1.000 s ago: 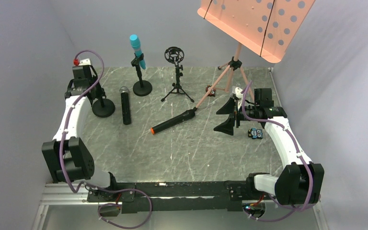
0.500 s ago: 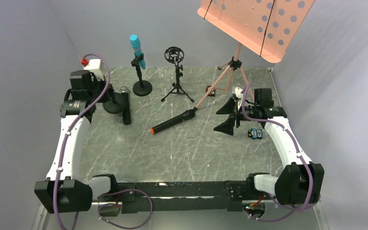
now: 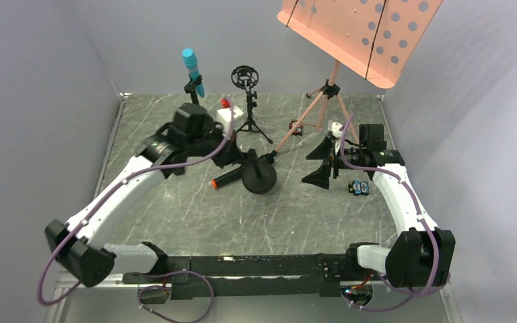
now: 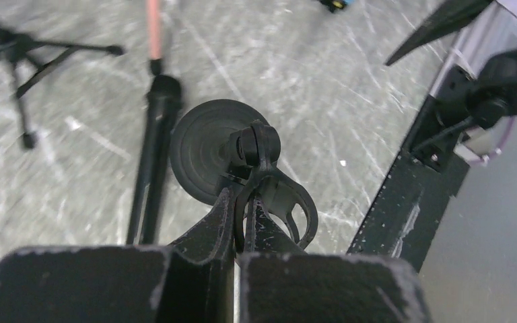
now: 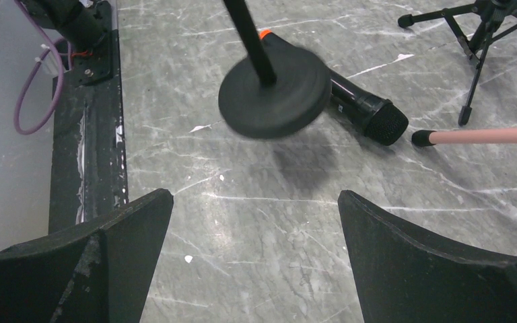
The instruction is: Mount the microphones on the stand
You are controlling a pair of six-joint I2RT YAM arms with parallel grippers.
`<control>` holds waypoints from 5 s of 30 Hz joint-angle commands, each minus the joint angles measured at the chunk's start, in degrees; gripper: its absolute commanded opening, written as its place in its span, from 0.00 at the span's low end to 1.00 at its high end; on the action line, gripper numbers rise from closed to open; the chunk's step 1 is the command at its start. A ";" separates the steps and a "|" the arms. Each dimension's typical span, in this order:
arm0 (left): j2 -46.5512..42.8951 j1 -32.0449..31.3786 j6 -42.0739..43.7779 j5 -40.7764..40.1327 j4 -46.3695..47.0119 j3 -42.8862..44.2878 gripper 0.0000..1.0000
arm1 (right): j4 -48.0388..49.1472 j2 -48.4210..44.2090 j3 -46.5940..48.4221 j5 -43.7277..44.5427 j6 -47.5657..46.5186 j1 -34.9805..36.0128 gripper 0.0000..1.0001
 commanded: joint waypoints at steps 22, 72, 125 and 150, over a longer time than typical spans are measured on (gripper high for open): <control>18.49 -14.85 5.69 0.63 8.71 7.90 0.51 | -0.56 -0.11 2.08 -1.32 -2.83 -3.29 1.00; 13.19 22.69 -17.93 -24.48 26.93 -21.38 0.84 | -0.32 -0.06 1.82 -1.48 -2.88 -3.41 1.00; 40.66 -1.76 12.98 -17.96 6.42 -0.82 0.27 | -0.66 0.16 2.08 -2.40 -2.66 -3.53 1.00; -1.27 -1.77 5.26 -13.68 15.56 -11.05 0.00 | -18.38 5.46 20.19 -3.33 -10.68 -1.75 1.00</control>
